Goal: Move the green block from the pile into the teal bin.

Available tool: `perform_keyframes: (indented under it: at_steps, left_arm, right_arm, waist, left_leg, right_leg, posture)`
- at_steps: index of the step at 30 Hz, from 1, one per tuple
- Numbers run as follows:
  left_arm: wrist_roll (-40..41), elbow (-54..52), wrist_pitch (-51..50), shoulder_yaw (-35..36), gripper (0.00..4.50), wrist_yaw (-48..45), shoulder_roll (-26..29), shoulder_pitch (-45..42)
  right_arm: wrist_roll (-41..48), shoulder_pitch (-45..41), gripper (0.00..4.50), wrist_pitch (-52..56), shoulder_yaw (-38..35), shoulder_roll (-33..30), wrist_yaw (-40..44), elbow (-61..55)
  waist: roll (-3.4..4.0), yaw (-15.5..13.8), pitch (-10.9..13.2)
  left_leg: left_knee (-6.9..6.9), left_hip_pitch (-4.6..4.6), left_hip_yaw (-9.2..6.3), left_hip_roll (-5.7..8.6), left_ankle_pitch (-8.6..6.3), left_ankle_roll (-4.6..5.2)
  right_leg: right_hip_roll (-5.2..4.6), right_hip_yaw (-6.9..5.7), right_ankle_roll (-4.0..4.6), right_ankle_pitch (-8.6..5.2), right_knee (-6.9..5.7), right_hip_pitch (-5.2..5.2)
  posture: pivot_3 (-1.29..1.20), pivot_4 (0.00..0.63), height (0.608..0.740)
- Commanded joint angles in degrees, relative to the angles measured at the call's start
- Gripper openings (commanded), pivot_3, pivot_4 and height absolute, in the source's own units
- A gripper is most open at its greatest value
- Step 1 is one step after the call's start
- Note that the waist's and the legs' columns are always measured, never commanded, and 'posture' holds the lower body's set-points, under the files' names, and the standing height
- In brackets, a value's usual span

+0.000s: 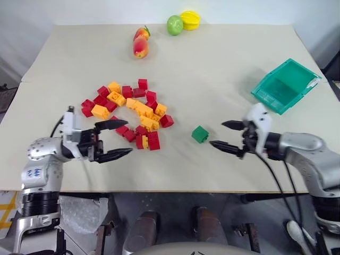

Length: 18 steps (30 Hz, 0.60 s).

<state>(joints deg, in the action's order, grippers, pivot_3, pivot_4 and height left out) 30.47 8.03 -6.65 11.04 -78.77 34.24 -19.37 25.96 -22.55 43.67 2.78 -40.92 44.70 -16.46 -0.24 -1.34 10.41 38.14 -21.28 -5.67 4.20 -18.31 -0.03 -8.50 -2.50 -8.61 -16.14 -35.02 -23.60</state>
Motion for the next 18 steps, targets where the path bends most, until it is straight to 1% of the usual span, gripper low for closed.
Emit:
perform_keyframes:
  at_steps: [1, 3, 7, 8, 10, 16, 17, 18]
  left_arm:
    - [-1.84, 1.03, 1.62, -2.23, 4.48, 0.69, -0.38, -2.16]
    - [-2.68, 2.11, 2.05, -3.83, 4.48, 0.81, -1.1, -3.66]
    - [-3.62, 4.1, 2.72, -5.31, 4.48, 1.88, -2.35, -6.58]
    - [-3.99, 4.82, 2.95, -5.71, 4.5, 2.52, -2.84, -7.7]
    - [-4.57, 5.57, 3.09, -6.26, 4.5, 3.5, -3.53, -9.13]
    - [-5.1, 6.52, 3.36, -7.29, 4.5, 4.72, -4.59, -10.39]
    - [-5.41, 6.41, 3.34, -7.55, 4.5, 5.18, -4.74, -10.45]
    - [-5.88, 6.27, 3.48, -7.85, 4.5, 5.74, -4.88, -10.56]
  right_arm:
    - [-5.3, -2.92, 4.5, -1.84, 3.96, 1.48, -2.15, 4.85]
    - [-7.25, -4.59, 4.5, -3.16, 6.36, 2.87, -2.01, 7.53]
    - [-10.0, -6.7, 4.5, -4.02, 8.07, 5.4, -3.27, 10.07]
    - [-9.95, -6.8, 4.13, -3.16, 8.34, 5.53, -2.94, 9.25]
    - [-9.78, -6.73, 3.7, -1.55, 8.26, 5.79, -3.04, 7.79]
    - [-9.49, -5.48, 1.64, -0.54, 5.23, 6.3, -5.68, 3.87]
    - [-9.46, -5.28, 1.48, -0.36, 4.44, 6.44, -6.5, 3.25]
    - [-9.27, -5.16, 1.49, 0.23, 3.41, 6.7, -7.55, 2.63]
  waist:
    - [0.0, -0.09, 0.0]
    - [0.0, -0.06, 0.0]
    - [0.0, 0.27, 0.0]
    - [0.0, 0.37, 0.0]
    - [0.0, 0.5, 0.0]
    - [0.0, 1.32, 0.0]
    - [0.0, 1.33, 0.0]
    - [0.0, 1.36, 0.0]
  left_leg:
    - [0.0, 0.0, 0.0, 0.01, 0.0, 0.01]
    - [-0.01, -0.02, 0.0, 0.04, -0.03, 0.05]
    - [-0.07, -0.05, 0.02, 0.04, -0.04, 0.06]
    - [-0.09, -0.06, 0.02, 0.04, -0.03, 0.06]
    - [-0.1, -0.07, 0.02, 0.04, -0.04, 0.06]
    - [-0.12, -0.07, 0.02, 0.05, -0.04, 0.05]
    - [-0.11, -0.06, 0.02, 0.05, -0.04, 0.05]
    - [-0.11, -0.06, 0.02, 0.05, -0.04, 0.05]
  right_leg:
    - [0.0, 0.0, 0.0, 0.0, 0.02, 0.01]
    - [-0.02, 0.0, -0.02, 0.01, 0.01, 0.01]
    - [0.01, -0.01, -0.05, 0.03, -0.07, -0.03]
    - [0.02, -0.02, -0.05, 0.03, -0.07, -0.05]
    - [0.05, -0.03, -0.05, 0.03, -0.07, -0.06]
    - [0.06, -0.03, -0.05, 0.03, -0.08, -0.06]
    - [0.06, -0.03, -0.05, 0.03, -0.08, -0.06]
    - [0.06, -0.03, -0.05, 0.03, -0.08, -0.06]
  posture:
    - [0.0, 0.15, 0.74]
    - [0.0, 0.15, 0.74]
    - [0.0, 0.15, 0.74]
    - [0.0, 0.15, 0.74]
    - [0.0, 0.15, 0.74]
    - [0.0, 0.15, 0.74]
    - [0.0, 0.15, 0.74]
    - [0.0, 0.15, 0.74]
